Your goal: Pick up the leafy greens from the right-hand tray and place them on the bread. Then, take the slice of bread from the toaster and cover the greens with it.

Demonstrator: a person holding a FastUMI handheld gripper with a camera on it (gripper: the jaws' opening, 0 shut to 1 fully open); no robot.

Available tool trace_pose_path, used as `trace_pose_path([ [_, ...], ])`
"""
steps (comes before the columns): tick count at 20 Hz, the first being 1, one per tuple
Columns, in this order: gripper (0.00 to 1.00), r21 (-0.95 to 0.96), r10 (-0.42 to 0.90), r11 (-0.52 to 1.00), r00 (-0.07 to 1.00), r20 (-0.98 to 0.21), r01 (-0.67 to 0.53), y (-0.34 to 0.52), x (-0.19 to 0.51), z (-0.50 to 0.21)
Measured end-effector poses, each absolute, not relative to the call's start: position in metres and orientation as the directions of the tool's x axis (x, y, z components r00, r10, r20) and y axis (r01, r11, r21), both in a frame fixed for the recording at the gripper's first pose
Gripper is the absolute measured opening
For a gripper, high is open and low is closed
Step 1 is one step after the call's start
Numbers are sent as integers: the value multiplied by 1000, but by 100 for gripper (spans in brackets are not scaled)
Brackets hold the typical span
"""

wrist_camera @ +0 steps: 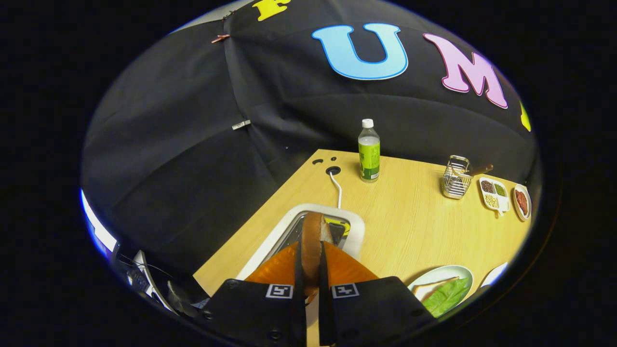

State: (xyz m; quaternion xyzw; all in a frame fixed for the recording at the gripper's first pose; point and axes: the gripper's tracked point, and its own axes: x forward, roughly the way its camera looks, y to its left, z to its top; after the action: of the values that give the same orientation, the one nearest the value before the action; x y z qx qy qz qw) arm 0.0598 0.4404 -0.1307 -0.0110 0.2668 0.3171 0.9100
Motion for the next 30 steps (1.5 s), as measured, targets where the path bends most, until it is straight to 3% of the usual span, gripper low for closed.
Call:
trace_pose_path([
  [13, 11, 128, 533, 835, 732, -425, -534, 353, 77, -75],
  [18, 11, 149, 460, 885, 775, -434, -442, 293, 87, -82],
  [30, 11, 298, 492, 870, 649, -580, -393, 220, 92, -169],
])
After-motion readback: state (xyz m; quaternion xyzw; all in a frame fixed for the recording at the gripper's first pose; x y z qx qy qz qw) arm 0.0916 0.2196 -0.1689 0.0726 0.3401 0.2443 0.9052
